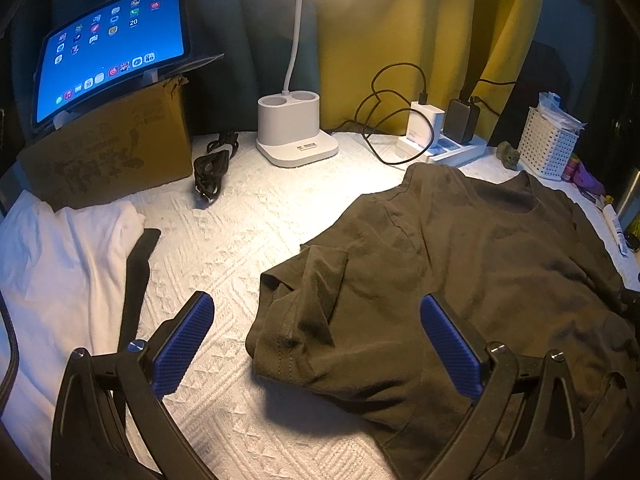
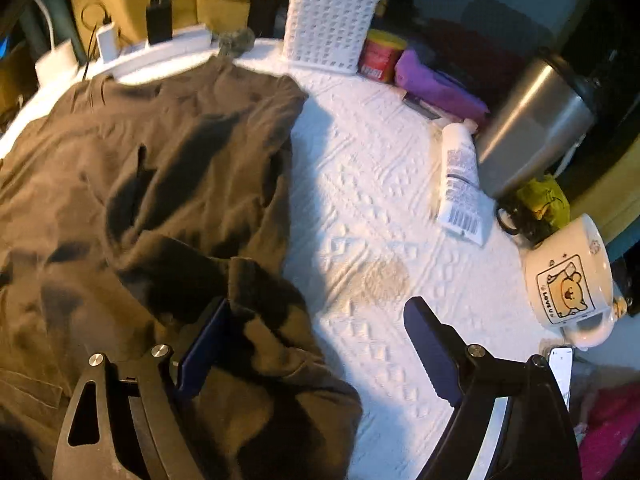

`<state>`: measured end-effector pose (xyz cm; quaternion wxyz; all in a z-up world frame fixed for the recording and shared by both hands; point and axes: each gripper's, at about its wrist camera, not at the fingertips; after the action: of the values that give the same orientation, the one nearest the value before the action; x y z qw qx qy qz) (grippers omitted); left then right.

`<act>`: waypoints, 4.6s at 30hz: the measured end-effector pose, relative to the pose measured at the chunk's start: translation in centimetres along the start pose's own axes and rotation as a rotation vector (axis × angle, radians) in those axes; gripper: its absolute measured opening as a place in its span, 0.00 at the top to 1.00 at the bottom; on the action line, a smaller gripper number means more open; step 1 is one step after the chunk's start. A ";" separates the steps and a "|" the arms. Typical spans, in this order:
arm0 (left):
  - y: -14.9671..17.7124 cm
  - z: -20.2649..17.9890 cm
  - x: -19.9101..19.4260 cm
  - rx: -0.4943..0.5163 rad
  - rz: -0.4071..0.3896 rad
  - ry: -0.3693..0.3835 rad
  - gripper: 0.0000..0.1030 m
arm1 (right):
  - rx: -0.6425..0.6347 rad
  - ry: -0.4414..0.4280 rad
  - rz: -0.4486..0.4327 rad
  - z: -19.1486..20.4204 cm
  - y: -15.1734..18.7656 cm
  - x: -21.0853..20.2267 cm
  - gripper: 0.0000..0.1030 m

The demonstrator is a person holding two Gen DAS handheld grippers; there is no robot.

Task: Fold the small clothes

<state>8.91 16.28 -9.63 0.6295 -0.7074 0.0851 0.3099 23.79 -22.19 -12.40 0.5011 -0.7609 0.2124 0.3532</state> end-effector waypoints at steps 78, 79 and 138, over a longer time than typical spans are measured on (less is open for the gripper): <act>-1.0 2.8 0.2 -0.061 -0.061 0.062 0.95 | 0.216 -0.297 -0.228 3.1 -0.6 -5.5 0.00; -1.3 2.0 -0.6 -0.058 -0.075 0.085 0.95 | 0.219 -0.302 -0.230 2.8 -0.7 -5.5 0.00; 3.3 -7.8 1.6 0.072 0.295 0.561 0.38 | 0.292 -0.269 -0.197 1.4 2.9 -6.6 0.00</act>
<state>11.02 8.70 -13.17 0.5542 -0.7226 0.3682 0.1874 17.02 -22.30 -9.54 0.6617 -0.6436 0.1173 0.3664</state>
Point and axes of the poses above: each gripper's, at about its wrist camera, not at the fingertips, and x roughly the way its jaws point, z to its left, y to its underside, and after that the axes turned 12 degrees about -z, right-handed
